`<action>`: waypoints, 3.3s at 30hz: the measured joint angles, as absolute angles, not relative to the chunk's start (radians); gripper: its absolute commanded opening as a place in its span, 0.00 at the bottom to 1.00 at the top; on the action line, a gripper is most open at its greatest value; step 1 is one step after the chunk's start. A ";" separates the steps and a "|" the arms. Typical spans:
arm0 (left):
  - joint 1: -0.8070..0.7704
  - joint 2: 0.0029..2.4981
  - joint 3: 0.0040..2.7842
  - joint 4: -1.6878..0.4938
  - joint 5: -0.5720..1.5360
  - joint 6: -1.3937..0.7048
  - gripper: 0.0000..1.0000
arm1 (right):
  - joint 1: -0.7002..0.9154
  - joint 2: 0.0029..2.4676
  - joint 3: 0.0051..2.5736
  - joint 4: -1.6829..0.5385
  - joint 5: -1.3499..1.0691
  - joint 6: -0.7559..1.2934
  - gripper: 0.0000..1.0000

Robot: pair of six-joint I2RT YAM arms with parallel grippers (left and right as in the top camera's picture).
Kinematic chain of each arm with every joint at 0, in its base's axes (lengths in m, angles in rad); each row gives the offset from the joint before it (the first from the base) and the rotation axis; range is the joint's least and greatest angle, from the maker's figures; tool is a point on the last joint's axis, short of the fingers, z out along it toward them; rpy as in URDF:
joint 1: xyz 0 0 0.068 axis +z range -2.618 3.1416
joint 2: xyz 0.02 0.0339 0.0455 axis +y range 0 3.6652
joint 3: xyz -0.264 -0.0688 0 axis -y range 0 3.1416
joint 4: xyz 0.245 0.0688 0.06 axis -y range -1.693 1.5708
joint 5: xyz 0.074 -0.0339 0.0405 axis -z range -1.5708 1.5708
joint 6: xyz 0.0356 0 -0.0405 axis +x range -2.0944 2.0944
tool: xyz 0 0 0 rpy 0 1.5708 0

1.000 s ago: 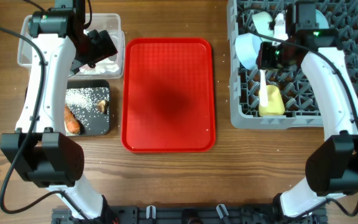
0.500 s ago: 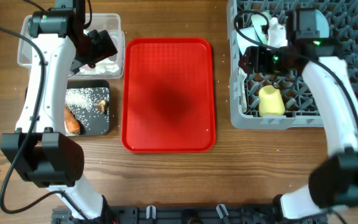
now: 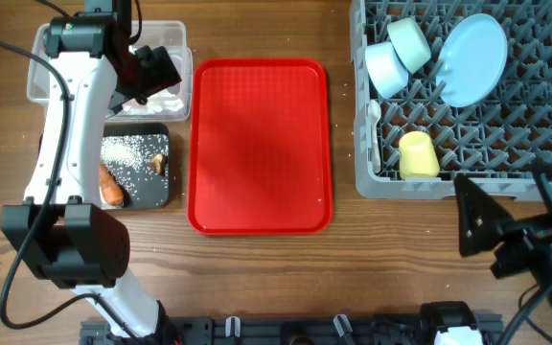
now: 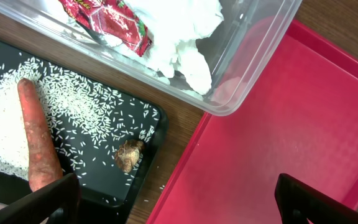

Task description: Sort waste into correct bins and load items into the dishwasher rack

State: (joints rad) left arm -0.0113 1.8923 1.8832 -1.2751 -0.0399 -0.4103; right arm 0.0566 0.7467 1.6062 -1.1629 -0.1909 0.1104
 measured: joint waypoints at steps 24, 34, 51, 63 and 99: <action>-0.011 1.892 1.884 -1.273 -0.039 -0.411 1.00 | 0.049 0.026 0.006 0.015 -0.183 0.025 1.00; -0.011 1.892 1.884 -1.273 -0.039 -0.411 1.00 | 0.049 0.026 0.006 0.015 -0.183 0.024 1.00; 0.033 0.875 0.978 -0.445 -0.040 -0.278 1.00 | 0.049 0.028 0.006 0.016 -0.183 0.024 1.00; 0.066 0.288 0.119 0.154 -0.031 -0.267 1.00 | 0.049 0.029 0.006 0.015 -0.183 0.025 1.00; 0.066 0.014 0.010 -0.072 -0.001 -0.263 1.00 | 0.049 0.029 0.006 0.015 -0.183 0.024 1.00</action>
State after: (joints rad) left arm 0.0658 0.0139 0.0101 -0.0723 -0.0010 -0.2634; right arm 0.0494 0.0288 0.0063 0.0147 -0.1833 0.0242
